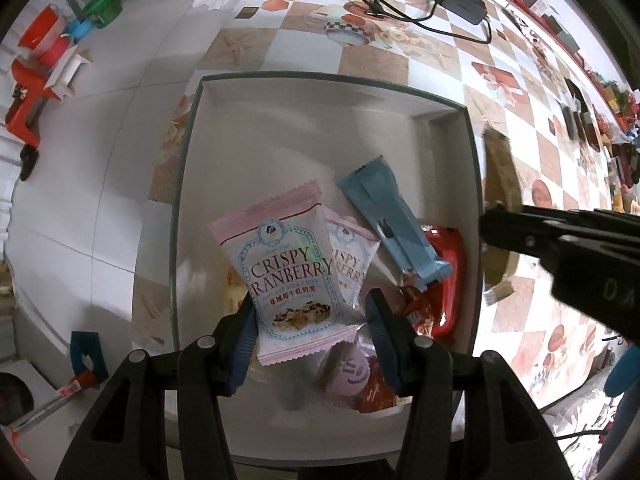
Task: Organize snacks
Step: 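Carry the Crispy Cranberry packet and gold bar into the glass tray, then release the Crispy Cranberry packet and gold bar into the glass tray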
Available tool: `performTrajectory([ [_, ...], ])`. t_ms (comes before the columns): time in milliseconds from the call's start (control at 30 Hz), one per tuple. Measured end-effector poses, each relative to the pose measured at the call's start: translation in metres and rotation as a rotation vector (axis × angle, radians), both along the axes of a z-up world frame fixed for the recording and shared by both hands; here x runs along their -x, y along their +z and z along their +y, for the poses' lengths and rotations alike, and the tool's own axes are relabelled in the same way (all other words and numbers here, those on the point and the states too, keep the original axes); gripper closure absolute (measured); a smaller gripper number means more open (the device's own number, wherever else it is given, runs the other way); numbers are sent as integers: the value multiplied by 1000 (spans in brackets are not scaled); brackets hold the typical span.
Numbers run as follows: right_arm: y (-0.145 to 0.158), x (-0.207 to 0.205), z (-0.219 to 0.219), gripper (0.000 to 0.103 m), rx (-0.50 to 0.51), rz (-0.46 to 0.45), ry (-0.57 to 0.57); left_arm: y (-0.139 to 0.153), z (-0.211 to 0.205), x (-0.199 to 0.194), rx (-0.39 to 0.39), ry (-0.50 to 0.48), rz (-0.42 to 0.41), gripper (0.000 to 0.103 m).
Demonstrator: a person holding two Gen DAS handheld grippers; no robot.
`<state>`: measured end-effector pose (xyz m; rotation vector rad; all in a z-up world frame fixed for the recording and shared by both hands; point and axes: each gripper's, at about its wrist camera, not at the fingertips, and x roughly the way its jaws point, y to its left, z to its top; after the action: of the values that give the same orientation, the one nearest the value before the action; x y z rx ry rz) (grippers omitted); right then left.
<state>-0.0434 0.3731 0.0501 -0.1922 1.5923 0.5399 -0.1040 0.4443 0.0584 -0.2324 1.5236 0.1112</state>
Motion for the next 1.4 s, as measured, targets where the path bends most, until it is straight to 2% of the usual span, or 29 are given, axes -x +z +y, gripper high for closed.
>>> performTrajectory([
  [300, -8, -11, 29, 79, 6, 18, 6, -3, 7, -20, -7, 9, -11, 44],
  [333, -6, -14, 29, 79, 7, 21, 8, -4, 7, -22, -7, 7, -12, 42],
  [433, -8, -12, 33, 79, 9, 29, 11, -4, 7, -22, -6, 12, -20, 25],
  [567, -10, -10, 29, 79, 18, 43, 19, -8, 12, -20, 14, 31, 15, 22],
  [633, -10, -11, 32, 66, 25, 42, 22, -9, 11, -19, -16, 27, 18, 19],
  [667, -9, -10, 32, 42, 24, 36, 21, -8, 10, -19, -50, 18, 16, 18],
  [700, -6, -8, 30, 29, 18, 26, 21, -8, 9, -18, -56, 15, 17, 18],
  [833, 0, -4, 28, 29, 25, 9, 42, -6, 8, -18, -33, 13, 3, 15],
  [933, -1, -1, 28, 29, 39, 10, 49, -2, 8, -16, -54, 12, -13, 15],
  [967, 0, 1, 28, 22, 45, 8, 52, -1, 7, -16, -64, 12, -18, 15],
  [1000, 0, 2, 28, 6, 46, 4, 54, 2, 5, -15, -66, 13, -23, 15],
  [1033, 1, 3, 27, 1, 52, -7, 54, 3, 5, -14, -57, 19, -28, 15],
  [1133, 5, 8, 22, 1, 53, -27, 57, 0, 6, -10, -33, 26, -20, 15],
  [1400, 22, 20, 6, 1, 66, -66, 92, 11, -4, 0, -53, -34, 1, 15],
])
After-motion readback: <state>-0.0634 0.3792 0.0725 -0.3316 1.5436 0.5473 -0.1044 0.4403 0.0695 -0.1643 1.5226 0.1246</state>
